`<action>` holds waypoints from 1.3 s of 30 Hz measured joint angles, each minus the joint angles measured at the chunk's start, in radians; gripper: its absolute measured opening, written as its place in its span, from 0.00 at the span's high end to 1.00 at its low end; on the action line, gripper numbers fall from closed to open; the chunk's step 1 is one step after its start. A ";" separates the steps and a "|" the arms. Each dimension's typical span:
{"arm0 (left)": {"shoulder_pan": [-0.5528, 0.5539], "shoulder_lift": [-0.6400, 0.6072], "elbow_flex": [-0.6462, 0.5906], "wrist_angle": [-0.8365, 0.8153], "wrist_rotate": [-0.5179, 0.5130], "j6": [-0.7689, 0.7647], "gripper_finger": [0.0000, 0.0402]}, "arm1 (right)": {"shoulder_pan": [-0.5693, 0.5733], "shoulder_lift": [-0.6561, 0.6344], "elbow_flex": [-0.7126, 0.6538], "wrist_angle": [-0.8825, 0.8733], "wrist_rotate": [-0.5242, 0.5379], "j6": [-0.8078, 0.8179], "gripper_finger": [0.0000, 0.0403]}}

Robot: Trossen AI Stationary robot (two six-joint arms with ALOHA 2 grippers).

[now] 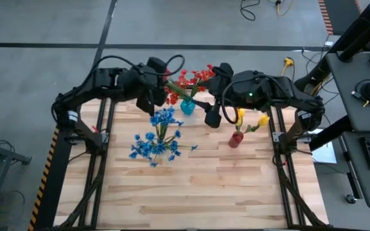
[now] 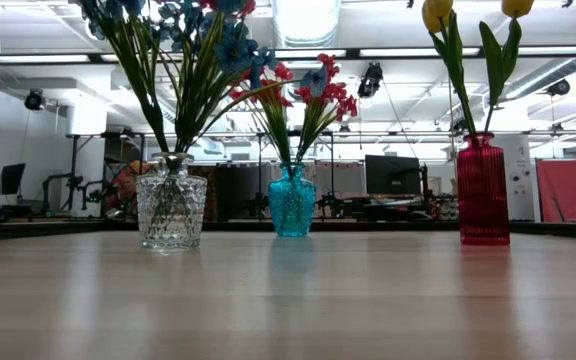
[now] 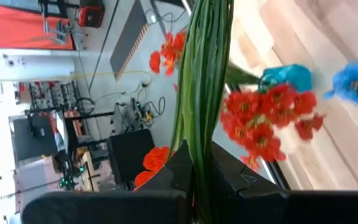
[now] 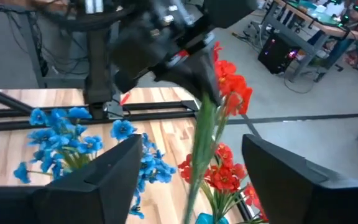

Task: Sort flowers into vase by color
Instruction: Put the red flowers into the blue vase

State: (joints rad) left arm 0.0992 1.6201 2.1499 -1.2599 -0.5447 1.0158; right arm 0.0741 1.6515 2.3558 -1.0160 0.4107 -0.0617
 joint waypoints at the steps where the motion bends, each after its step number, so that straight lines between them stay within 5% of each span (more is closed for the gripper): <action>1: -0.009 0.016 0.016 -0.002 -0.001 0.002 0.97 | -0.007 0.002 0.000 0.000 0.000 0.007 0.31; 10: -0.085 0.122 0.143 -0.039 -0.003 0.023 0.97 | -0.067 0.042 -0.001 -0.104 -0.103 0.086 0.24; 22: -0.138 0.177 0.196 -0.043 -0.006 0.024 0.97 | -0.086 0.093 -0.001 -0.159 -0.134 0.120 0.29; 31: -0.168 0.177 0.198 0.008 -0.019 0.024 0.97 | -0.090 0.103 -0.001 -0.154 -0.207 0.129 0.46; 39: -0.170 0.176 0.197 0.041 -0.024 -0.005 0.96 | -0.090 0.104 -0.001 -0.160 -0.209 0.129 0.73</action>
State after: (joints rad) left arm -0.0704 1.7966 2.3474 -1.2184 -0.5686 1.0112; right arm -0.0158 1.7554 2.3550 -1.1757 0.2020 0.0676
